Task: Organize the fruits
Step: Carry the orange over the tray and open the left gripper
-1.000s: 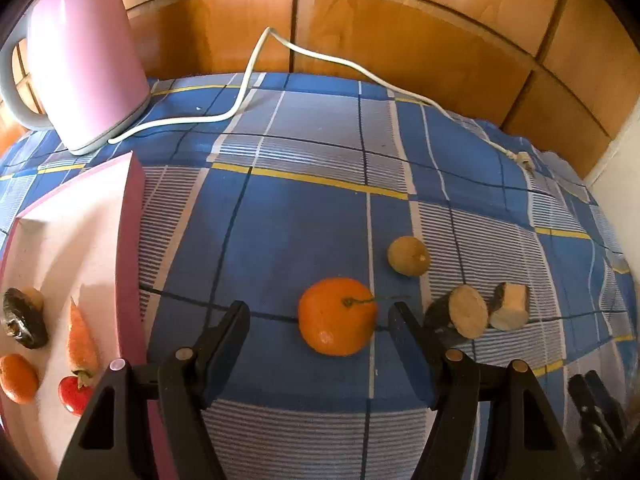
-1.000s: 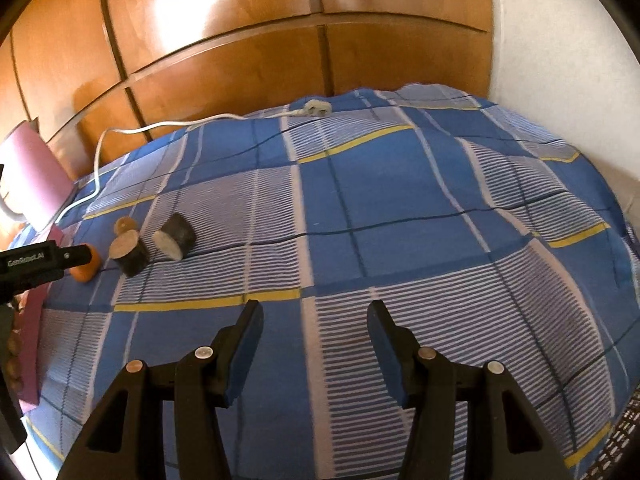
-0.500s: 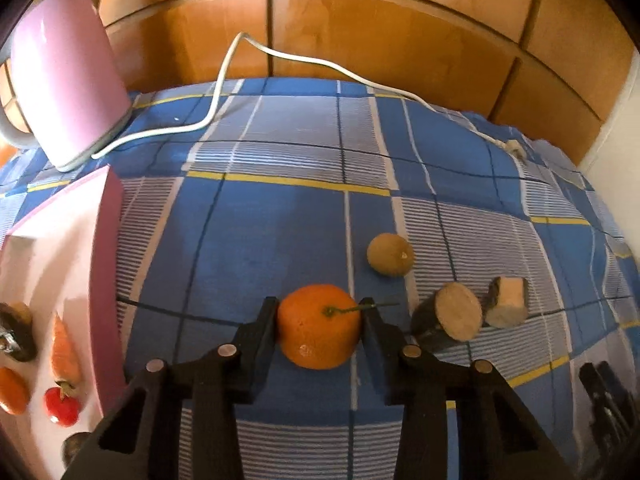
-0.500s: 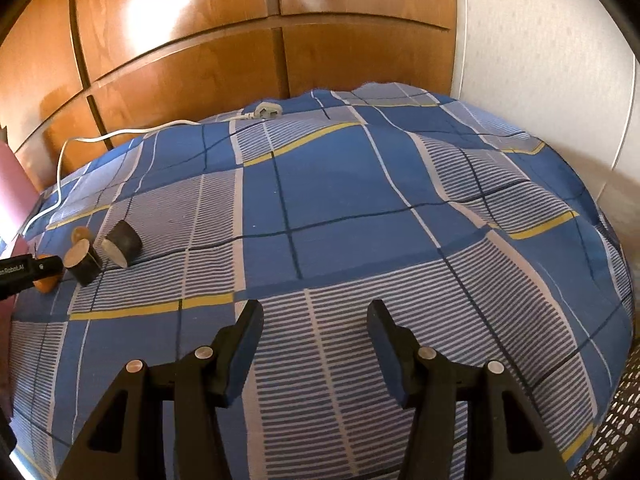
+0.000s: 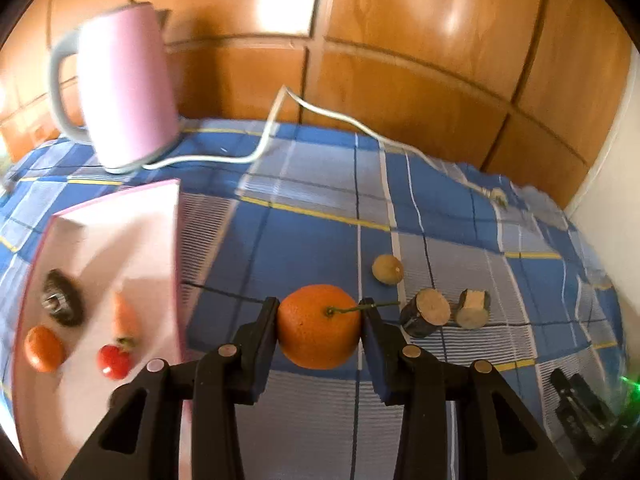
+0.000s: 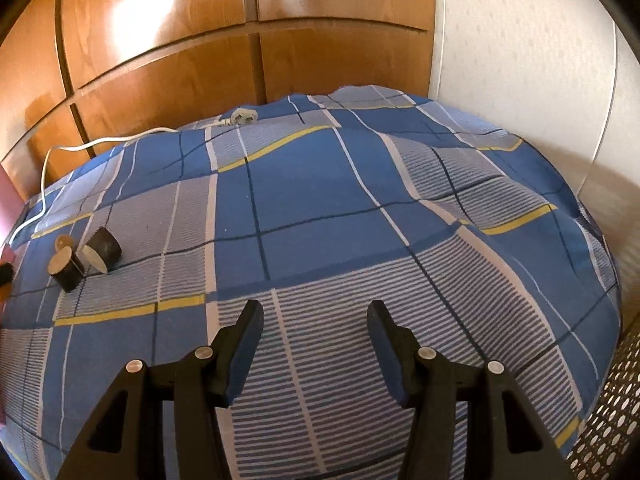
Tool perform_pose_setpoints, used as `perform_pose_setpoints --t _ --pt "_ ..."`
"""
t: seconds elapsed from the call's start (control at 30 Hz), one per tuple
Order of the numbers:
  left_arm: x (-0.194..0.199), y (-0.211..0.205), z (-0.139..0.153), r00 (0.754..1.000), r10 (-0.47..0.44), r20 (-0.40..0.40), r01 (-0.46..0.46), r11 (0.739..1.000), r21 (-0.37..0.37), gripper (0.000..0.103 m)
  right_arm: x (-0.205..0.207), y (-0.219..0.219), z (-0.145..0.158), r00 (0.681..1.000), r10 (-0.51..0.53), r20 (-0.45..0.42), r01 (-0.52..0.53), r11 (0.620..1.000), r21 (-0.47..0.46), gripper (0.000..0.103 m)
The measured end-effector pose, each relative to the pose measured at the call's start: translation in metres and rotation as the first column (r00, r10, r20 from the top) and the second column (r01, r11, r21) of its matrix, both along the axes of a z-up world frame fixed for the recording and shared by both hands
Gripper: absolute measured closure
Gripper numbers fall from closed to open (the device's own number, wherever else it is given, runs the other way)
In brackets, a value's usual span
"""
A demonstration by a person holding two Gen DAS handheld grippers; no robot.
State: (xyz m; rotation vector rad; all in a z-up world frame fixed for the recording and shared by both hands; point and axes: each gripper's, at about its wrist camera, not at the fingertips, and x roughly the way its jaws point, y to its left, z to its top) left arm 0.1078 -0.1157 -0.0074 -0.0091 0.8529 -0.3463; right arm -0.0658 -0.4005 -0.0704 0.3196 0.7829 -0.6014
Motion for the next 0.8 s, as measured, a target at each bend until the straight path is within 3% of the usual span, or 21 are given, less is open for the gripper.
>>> perform_pose_setpoints --t 0.4,0.6,0.8 --pt "-0.031 0.076 0.021 0.982 0.18 0.055 -0.178 0.983 -0.049 0.063 -0.004 0.002 -0.004 0.999 -0.036 0.027 0.037 0.999 -0.036 0.041" --pt "-0.037 0.112 0.018 0.955 0.287 0.07 -0.286 0.958 -0.034 0.063 -0.005 0.003 -0.005 0.998 -0.047 0.037 0.049 0.998 -0.042 0.04" --pt "-0.036 0.146 0.002 0.92 0.39 0.036 -0.39 0.921 -0.019 0.062 -0.006 0.003 -0.005 0.997 -0.061 0.04 0.063 0.997 -0.048 0.039"
